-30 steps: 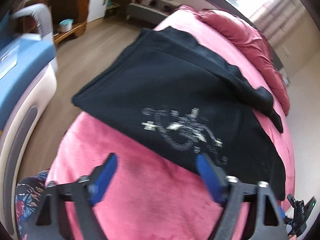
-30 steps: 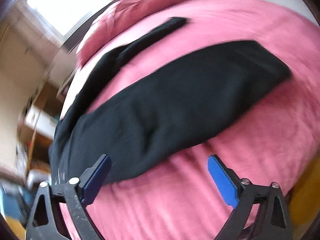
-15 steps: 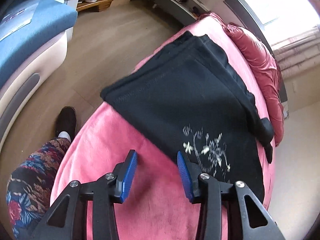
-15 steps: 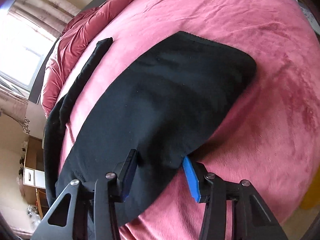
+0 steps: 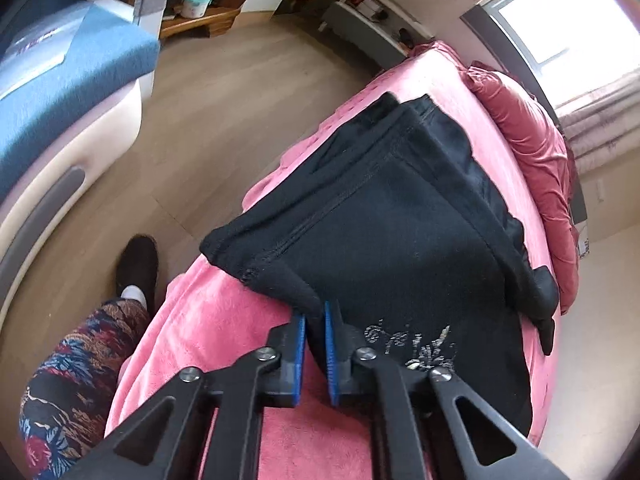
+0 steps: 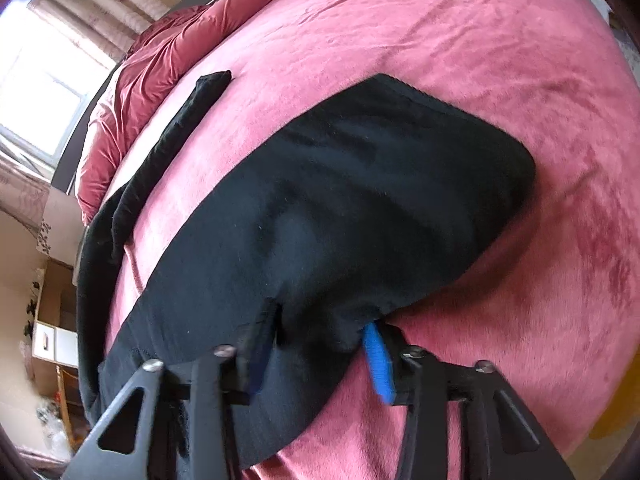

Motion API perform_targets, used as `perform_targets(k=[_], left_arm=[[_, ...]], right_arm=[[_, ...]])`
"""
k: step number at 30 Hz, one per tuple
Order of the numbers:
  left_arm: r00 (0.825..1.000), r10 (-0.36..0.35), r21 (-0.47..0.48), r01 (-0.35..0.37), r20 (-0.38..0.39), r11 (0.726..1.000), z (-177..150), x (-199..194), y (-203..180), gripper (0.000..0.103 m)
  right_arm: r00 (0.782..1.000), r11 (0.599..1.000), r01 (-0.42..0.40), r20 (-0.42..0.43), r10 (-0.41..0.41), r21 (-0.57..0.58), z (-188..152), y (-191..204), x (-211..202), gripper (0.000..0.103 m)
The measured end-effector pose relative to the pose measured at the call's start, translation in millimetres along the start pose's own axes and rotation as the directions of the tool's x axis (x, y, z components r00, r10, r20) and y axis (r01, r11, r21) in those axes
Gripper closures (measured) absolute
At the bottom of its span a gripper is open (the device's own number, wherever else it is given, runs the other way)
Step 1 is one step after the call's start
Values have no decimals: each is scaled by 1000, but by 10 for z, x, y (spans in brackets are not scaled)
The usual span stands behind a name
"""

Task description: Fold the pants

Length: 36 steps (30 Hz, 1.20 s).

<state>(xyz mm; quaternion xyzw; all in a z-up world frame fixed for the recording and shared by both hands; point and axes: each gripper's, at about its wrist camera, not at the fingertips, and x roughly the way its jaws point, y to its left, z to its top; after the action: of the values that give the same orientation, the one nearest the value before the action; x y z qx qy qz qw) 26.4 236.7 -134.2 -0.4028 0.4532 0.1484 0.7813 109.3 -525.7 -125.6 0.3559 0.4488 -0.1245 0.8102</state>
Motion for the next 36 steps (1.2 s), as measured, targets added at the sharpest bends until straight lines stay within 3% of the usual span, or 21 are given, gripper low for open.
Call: perform_targets(k=[2, 4, 9, 16, 24, 29, 33, 35, 36], left_arm=[[999, 2, 29, -3, 33, 1000, -4, -115, -72, 97], [998, -8, 44, 5, 57, 999, -12, -254, -112, 97], [995, -48, 63, 42, 92, 997, -74, -584, -124, 97], [996, -63, 91, 58, 58, 994, -370, -905, -15, 97], [999, -8, 86, 12, -47, 996, -741, -891, 269, 97], [991, 75, 129, -59, -115, 990, -800, -754, 277, 96], [982, 138, 161, -117, -129, 980, -746, -710, 258, 80], [980, 167, 178, -146, -108, 973, -685, -779, 239, 78], [979, 183, 185, -164, -90, 969, -637, -849, 248, 78]], right_arm=[[1000, 1000, -7, -3, 7, -10, 52, 31, -25, 80], [1000, 999, -7, 14, 8, -47, 96, 90, -104, 82], [999, 994, -24, 38, 29, -104, 120, 156, -319, 82], [999, 996, -1, 54, 6, -87, -34, 6, -490, 83], [998, 997, 58, 37, -56, -51, -186, -391, -659, 83], [993, 993, 113, 26, -112, -42, -225, -514, -637, 83], [988, 985, 154, 12, -154, -72, -212, -481, -569, 83], [989, 986, 150, 9, -150, -72, -187, -450, -590, 69], [987, 984, 162, 10, -162, -72, -173, -441, -609, 57]])
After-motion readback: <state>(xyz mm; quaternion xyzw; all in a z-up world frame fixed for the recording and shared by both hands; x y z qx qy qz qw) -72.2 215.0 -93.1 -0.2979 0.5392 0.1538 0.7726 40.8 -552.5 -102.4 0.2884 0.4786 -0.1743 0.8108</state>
